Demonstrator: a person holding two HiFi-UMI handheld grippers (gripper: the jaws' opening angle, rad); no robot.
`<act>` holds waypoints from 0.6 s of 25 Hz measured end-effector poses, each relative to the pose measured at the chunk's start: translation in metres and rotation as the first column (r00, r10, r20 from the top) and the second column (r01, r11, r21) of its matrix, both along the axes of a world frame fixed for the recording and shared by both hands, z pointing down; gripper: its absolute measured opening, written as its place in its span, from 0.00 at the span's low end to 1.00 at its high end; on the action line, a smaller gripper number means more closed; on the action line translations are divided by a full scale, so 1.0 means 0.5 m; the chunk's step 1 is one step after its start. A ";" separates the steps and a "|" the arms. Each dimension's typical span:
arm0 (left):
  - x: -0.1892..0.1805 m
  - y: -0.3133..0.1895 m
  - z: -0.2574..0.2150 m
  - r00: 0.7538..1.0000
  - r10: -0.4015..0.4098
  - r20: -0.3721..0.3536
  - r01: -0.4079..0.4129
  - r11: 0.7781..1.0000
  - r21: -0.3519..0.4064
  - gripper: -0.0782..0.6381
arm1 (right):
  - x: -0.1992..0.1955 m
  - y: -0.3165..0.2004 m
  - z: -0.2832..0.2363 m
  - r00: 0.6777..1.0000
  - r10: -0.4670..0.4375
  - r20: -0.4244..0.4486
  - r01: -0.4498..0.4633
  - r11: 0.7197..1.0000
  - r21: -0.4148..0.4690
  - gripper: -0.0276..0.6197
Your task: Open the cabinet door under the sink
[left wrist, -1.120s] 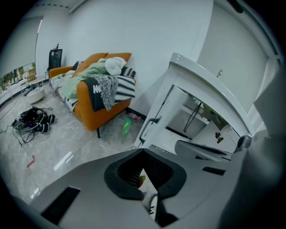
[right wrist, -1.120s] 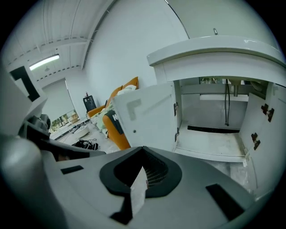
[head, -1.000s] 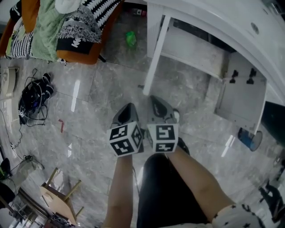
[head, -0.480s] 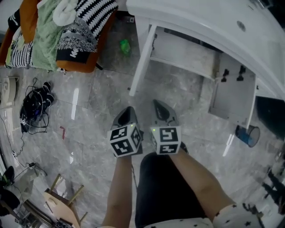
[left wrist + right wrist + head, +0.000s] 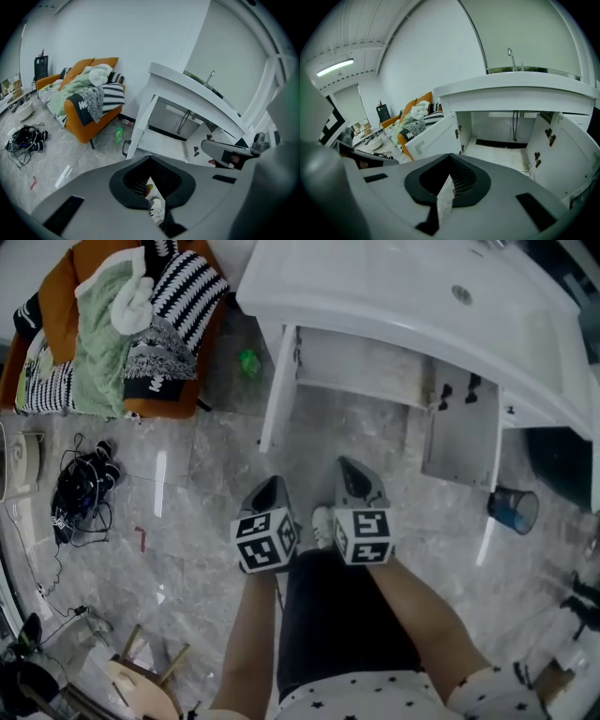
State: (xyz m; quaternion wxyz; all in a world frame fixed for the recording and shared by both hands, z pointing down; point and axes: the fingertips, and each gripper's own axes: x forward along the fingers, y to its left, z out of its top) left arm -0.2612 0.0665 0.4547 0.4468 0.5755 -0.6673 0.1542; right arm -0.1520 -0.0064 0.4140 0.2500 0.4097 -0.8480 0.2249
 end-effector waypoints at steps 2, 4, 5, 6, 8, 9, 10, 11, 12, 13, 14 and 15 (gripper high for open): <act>0.016 -0.003 -0.018 1.000 0.028 -0.001 -0.028 1.000 -0.003 0.12 | 0.022 -0.003 -0.022 1.000 0.024 -0.003 -0.024 1.000 0.005 0.05; 0.033 -0.007 -0.037 0.998 0.059 0.001 -0.059 0.998 -0.003 0.12 | 0.047 -0.005 -0.042 0.999 0.045 -0.009 -0.045 0.999 0.018 0.05; 0.042 -0.009 -0.047 0.997 0.076 0.003 -0.076 0.997 -0.001 0.11 | 0.059 -0.005 -0.053 0.998 0.056 -0.010 -0.055 0.998 0.021 0.05; 0.052 -0.010 -0.059 0.996 0.094 0.006 -0.094 0.996 0.000 0.12 | 0.071 -0.003 -0.065 0.998 0.067 -0.008 -0.067 0.998 0.023 0.05; 0.071 -0.010 -0.084 0.992 0.129 0.012 -0.129 0.992 0.003 0.12 | 0.097 0.002 -0.091 0.996 0.088 -0.003 -0.088 0.996 0.022 0.05; 0.081 -0.010 -0.096 0.989 0.144 0.014 -0.144 0.990 0.004 0.12 | 0.111 0.005 -0.104 0.995 0.097 -0.001 -0.097 0.995 0.021 0.05; 0.091 -0.010 -0.107 0.987 0.158 0.018 -0.158 0.987 0.006 0.12 | 0.125 0.008 -0.116 0.995 0.104 0.000 -0.104 0.994 0.023 0.05; 0.101 -0.012 -0.117 0.985 0.171 0.021 -0.171 0.985 0.010 0.12 | 0.139 0.010 -0.127 0.994 0.110 0.001 -0.110 0.994 0.026 0.05; 0.112 -0.013 -0.128 0.983 0.182 0.024 -0.183 0.983 0.014 0.12 | 0.154 0.014 -0.137 0.993 0.116 0.001 -0.116 0.993 0.030 0.05; 0.122 -0.015 -0.138 0.981 0.194 0.027 -0.194 0.981 0.018 0.12 | 0.169 0.018 -0.147 0.993 0.122 0.001 -0.122 0.992 0.034 0.05; 0.132 -0.016 -0.148 0.978 0.205 0.030 -0.206 0.978 0.023 0.12 | 0.183 0.022 -0.157 0.992 0.130 0.001 -0.130 0.991 0.037 0.05; 0.143 -0.017 -0.159 0.975 0.218 0.031 -0.219 0.975 0.027 0.12 | 0.197 0.026 -0.168 0.990 0.139 0.003 -0.139 0.989 0.039 0.05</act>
